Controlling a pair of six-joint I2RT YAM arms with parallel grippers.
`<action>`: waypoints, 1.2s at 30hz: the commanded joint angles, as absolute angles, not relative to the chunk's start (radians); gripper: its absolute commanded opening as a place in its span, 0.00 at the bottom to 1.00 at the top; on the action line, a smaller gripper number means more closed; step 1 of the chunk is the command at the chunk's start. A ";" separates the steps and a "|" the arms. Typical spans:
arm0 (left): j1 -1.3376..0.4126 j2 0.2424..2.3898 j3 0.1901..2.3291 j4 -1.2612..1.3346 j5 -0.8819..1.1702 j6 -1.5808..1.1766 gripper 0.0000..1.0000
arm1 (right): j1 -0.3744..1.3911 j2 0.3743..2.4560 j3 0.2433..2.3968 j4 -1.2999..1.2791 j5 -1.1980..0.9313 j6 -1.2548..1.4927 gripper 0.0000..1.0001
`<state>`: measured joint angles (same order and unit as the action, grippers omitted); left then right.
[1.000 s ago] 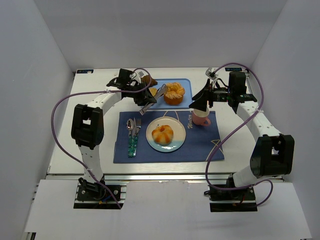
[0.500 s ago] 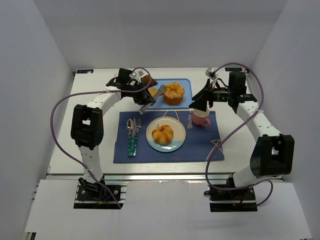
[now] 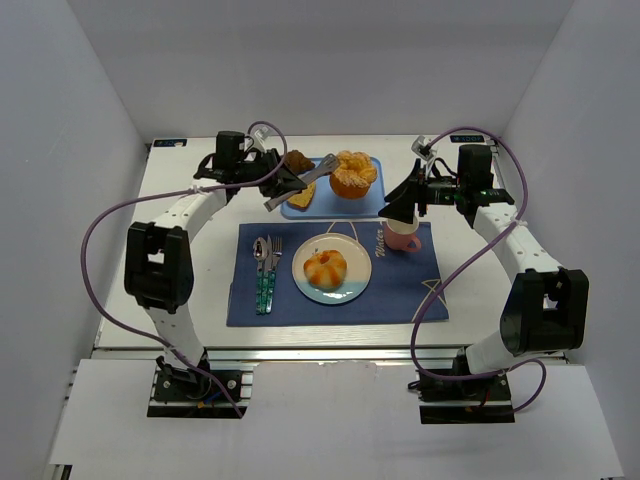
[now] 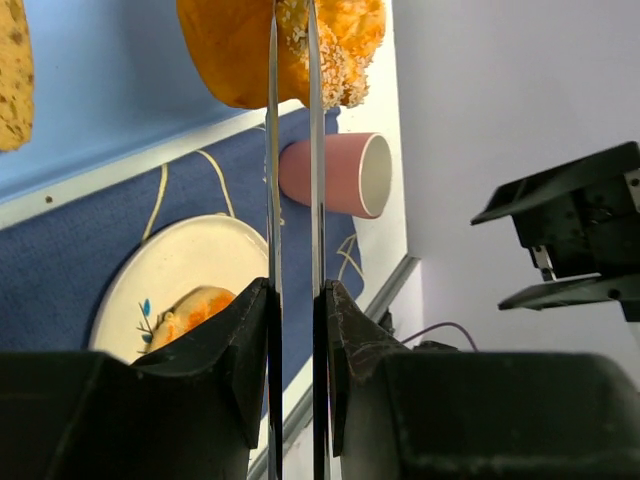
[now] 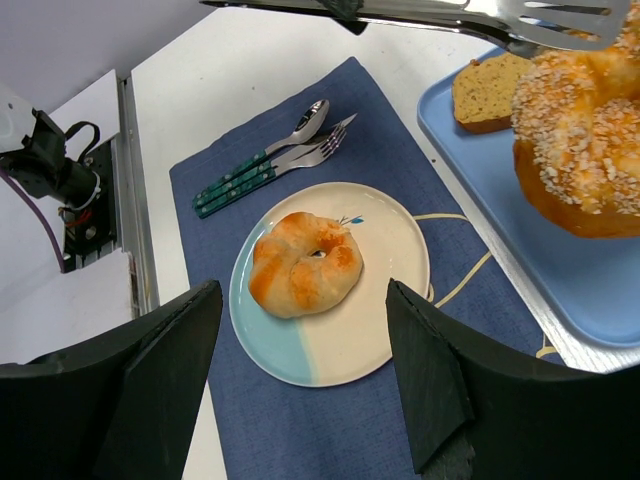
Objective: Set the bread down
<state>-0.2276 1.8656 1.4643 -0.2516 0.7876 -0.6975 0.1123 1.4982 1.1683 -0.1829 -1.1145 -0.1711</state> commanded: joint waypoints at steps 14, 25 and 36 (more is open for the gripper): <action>-0.180 1.459 1.203 -0.467 0.916 -0.611 0.00 | 0.100 1.460 1.178 -0.178 -1.149 -0.181 0.72; -0.152 1.330 1.078 -0.650 0.907 -0.568 0.00 | 0.098 1.465 1.184 -0.176 -1.158 -0.175 0.72; -0.152 1.338 1.039 -0.699 0.893 -0.563 0.02 | 0.098 1.471 1.187 -0.179 -1.157 -0.178 0.72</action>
